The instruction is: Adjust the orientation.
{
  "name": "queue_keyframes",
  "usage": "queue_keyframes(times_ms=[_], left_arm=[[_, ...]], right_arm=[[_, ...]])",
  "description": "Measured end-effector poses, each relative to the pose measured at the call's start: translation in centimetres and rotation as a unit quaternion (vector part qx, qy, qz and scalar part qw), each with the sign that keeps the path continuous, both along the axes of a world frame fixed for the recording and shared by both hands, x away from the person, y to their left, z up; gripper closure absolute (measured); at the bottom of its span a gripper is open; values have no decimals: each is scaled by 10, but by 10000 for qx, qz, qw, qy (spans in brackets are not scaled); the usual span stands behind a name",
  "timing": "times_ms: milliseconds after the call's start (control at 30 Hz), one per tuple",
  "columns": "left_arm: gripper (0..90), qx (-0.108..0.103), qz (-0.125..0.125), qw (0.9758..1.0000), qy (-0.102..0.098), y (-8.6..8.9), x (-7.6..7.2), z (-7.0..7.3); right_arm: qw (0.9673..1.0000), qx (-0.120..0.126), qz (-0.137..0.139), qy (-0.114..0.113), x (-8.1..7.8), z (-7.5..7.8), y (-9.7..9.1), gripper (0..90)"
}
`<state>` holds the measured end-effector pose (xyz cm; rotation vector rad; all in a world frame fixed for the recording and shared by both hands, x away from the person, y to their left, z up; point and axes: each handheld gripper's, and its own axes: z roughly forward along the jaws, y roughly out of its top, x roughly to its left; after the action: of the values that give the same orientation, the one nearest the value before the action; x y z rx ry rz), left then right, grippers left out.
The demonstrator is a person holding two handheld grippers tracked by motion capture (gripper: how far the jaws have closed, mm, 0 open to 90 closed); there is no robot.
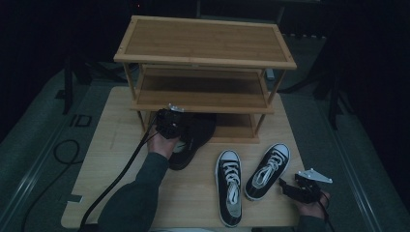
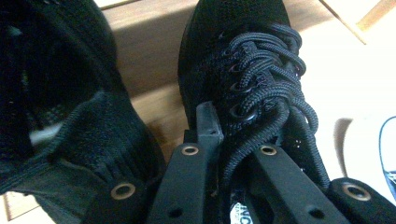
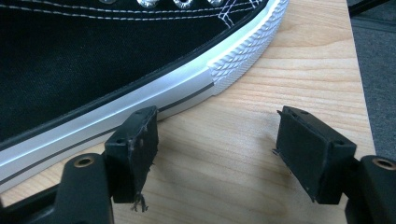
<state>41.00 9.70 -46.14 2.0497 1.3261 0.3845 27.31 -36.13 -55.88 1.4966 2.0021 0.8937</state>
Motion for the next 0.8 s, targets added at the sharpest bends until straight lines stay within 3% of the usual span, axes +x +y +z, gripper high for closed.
queue_keyframes(times_ms=[233,800], left_arm=[[879,13,331,9994,-118,0,1,-2],[862,155,666,9975,-170,-1,5,-12]], right_arm=[[10000,0,6,1,0,0,0,290],[10000,-1,12,0,0,0,0,291]])
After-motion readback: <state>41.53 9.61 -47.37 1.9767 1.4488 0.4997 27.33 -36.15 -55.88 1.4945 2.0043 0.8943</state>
